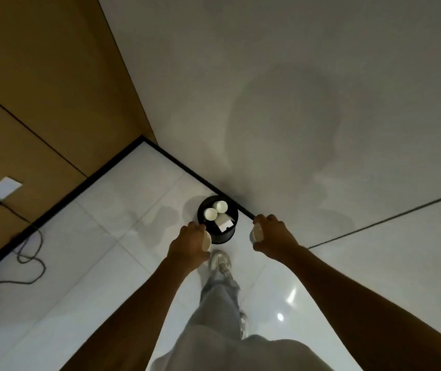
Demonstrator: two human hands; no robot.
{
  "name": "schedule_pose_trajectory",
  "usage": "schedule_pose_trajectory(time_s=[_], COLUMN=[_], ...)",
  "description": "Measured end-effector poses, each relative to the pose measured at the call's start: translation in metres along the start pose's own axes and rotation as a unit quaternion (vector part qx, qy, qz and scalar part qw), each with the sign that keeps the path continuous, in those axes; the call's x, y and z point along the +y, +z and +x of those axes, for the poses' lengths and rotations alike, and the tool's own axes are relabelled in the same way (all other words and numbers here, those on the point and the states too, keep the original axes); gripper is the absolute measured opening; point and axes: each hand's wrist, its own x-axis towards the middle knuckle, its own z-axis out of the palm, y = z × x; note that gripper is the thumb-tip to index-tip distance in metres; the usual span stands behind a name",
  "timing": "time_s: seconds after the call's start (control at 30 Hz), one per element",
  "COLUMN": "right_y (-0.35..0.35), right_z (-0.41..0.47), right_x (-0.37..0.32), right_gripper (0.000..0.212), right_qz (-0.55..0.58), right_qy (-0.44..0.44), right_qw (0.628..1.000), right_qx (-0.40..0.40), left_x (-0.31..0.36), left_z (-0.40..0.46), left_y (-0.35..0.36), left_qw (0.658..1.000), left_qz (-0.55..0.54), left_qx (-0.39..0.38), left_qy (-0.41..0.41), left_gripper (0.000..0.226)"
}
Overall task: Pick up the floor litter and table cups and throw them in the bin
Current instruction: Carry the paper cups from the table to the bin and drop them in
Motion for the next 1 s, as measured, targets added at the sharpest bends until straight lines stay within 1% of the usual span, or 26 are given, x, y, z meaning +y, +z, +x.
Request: schedule_pose_trajectory(time_s=[0.13,0.27,0.37,0.5,0.57,0.67,0.8,1.0], right_y=[-0.015,-0.027,-0.030,-0.023,-0.014,0.008,0.049,0.132], right_z=[0.069,0.125,0.158,0.200,0.222,0.260,0.310,0.386], right_x=[-0.006,-0.012,-0.015,-0.011,-0.007,0.003,0.020,0.067], right_gripper=[0.062,0.060,0.059,0.064,0.065,0.065,0.065,0.060], right_qz=[-0.018,-0.033,-0.050,-0.070,-0.092,-0.110,-0.127,-0.131], right_qy=[-0.017,-0.032,-0.042,-0.074,-0.094,-0.107,-0.120,-0.136], right_qw=[1.000,0.998,0.995,0.989,0.983,0.979,0.974,0.973], right_qx=[-0.015,-0.045,-0.070,-0.111,-0.128,-0.138,-0.147,-0.133], left_x=[-0.012,-0.016,-0.017,-0.019,-0.022,-0.028,-0.037,-0.058], left_z=[0.058,0.110,0.136,0.166,0.182,0.212,0.252,0.321], left_y=[-0.007,-0.017,-0.015,0.003,0.015,0.044,0.088,0.172], left_qw=[1.000,0.999,0.999,0.997,0.993,0.990,0.992,0.991], left_qz=[0.001,0.022,0.005,-0.037,-0.061,-0.074,-0.050,-0.049], left_qx=[-0.023,-0.019,-0.012,-0.007,0.000,0.007,0.017,0.030], left_qy=[-0.019,-0.023,-0.047,-0.073,-0.099,-0.122,-0.110,-0.120], left_gripper=[0.072,0.063,0.056,0.063,0.061,0.056,0.054,0.062])
